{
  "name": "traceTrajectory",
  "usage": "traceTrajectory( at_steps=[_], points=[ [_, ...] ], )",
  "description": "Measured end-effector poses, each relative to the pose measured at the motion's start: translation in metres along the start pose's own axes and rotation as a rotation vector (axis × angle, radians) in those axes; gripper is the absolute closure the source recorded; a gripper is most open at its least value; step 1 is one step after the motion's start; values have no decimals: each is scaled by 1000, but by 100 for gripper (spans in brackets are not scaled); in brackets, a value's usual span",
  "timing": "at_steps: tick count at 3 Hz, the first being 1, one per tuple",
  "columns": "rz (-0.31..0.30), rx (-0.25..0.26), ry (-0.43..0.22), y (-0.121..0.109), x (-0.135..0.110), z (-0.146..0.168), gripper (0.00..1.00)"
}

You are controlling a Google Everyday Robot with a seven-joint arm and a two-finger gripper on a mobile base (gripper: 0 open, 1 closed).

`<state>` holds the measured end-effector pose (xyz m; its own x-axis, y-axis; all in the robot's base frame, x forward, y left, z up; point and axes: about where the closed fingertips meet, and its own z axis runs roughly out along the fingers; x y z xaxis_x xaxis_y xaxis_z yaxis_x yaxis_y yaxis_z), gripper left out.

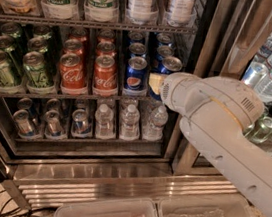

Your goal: Pick pepsi can from middle shelf of fridge

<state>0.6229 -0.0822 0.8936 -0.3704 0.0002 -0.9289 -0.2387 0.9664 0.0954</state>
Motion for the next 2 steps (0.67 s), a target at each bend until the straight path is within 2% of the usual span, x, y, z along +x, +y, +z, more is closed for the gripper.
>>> traceTrajectory(
  at_steps=[1,2],
  points=[
    [78,-79,89,16,20,-10,100],
    [78,-79,89,16,20,-10,100]
  ],
)
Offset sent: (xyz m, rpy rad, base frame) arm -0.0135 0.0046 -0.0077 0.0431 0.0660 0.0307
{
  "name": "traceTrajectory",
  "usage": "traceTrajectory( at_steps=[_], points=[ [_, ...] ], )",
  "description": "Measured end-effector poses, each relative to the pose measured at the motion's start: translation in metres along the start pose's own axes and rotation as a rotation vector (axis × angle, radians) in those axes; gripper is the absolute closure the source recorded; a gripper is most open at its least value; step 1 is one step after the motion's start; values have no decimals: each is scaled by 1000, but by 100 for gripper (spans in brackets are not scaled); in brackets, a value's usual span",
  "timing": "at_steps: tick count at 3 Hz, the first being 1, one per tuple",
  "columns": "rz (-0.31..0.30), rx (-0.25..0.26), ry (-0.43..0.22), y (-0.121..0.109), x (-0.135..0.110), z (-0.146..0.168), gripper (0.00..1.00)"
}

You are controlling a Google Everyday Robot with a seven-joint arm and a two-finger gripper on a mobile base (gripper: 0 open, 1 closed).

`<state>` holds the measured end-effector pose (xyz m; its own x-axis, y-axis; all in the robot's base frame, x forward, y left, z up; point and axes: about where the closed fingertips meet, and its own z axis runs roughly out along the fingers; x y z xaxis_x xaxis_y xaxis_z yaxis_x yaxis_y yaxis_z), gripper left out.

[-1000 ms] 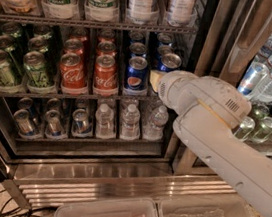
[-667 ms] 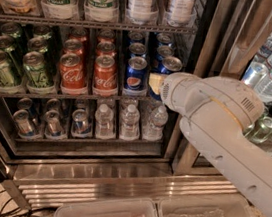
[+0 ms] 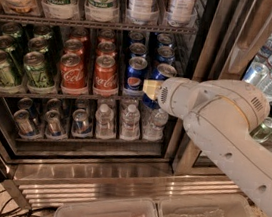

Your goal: Pick pepsi can from middle shelf of fridge

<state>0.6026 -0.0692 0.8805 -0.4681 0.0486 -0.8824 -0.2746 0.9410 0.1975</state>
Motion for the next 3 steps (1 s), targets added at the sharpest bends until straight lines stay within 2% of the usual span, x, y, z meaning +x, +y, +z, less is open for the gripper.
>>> traceTrajectory(
  at_steps=[1,3],
  points=[
    [30,-24,39,4,12,-3,100],
    [123,-57,210,20,72,-27,100]
  ],
)
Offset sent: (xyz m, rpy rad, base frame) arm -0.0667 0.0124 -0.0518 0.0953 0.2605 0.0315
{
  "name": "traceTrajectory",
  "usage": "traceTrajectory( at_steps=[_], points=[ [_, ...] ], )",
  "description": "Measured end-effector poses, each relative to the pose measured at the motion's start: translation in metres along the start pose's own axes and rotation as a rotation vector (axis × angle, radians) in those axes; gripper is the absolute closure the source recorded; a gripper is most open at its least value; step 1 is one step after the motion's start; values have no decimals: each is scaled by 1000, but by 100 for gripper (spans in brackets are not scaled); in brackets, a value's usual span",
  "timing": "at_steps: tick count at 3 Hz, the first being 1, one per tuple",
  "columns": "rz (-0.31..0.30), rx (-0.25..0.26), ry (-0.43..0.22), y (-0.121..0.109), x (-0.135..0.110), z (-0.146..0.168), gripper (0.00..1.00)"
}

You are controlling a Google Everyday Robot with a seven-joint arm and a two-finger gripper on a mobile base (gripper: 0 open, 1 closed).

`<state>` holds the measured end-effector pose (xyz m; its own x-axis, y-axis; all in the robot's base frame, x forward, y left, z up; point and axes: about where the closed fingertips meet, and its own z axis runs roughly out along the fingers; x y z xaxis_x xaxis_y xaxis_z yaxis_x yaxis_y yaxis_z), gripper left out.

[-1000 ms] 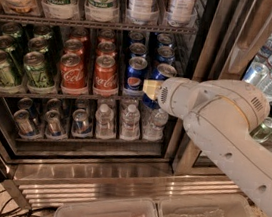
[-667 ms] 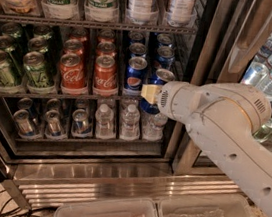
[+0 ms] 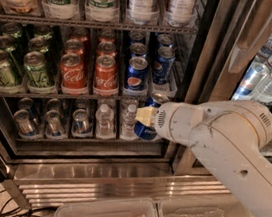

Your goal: Pick pepsi can from middle shelf of fridge

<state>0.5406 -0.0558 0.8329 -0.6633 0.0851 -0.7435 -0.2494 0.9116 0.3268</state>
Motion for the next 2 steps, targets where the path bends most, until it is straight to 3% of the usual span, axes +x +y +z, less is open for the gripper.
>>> traceTrajectory(
  at_steps=[1,2],
  points=[
    [37,-27,84,9,30,-8,100],
    [69,-98,169,29,57,-13,100]
  ],
)
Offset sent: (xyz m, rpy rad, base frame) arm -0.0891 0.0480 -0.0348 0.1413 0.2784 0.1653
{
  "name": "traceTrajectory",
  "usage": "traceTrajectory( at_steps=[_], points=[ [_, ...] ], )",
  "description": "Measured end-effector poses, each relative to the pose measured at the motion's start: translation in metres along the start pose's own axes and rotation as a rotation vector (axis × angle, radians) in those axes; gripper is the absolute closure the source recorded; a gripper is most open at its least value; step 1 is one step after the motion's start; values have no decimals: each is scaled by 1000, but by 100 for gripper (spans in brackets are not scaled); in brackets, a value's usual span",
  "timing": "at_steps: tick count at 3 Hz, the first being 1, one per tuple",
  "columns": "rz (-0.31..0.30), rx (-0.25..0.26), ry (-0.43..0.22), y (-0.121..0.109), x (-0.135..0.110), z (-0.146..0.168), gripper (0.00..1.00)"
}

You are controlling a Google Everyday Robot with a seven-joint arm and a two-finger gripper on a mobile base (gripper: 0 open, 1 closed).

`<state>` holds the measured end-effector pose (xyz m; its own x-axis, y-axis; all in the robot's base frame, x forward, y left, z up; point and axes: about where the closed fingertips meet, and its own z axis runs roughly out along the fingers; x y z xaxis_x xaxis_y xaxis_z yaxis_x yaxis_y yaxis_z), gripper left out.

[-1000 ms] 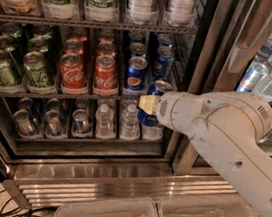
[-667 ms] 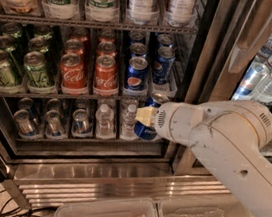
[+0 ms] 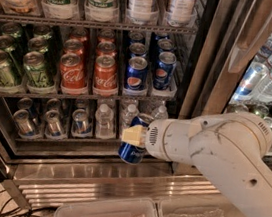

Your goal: Pick pepsi can from middle shelf of fridge

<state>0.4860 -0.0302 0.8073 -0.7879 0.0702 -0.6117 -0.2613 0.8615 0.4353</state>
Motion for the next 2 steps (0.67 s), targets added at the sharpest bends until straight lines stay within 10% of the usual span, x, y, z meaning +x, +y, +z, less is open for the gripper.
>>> traceTrajectory(
  at_steps=[2],
  points=[
    [103,-124,129,33,37,-5,100]
  ],
)
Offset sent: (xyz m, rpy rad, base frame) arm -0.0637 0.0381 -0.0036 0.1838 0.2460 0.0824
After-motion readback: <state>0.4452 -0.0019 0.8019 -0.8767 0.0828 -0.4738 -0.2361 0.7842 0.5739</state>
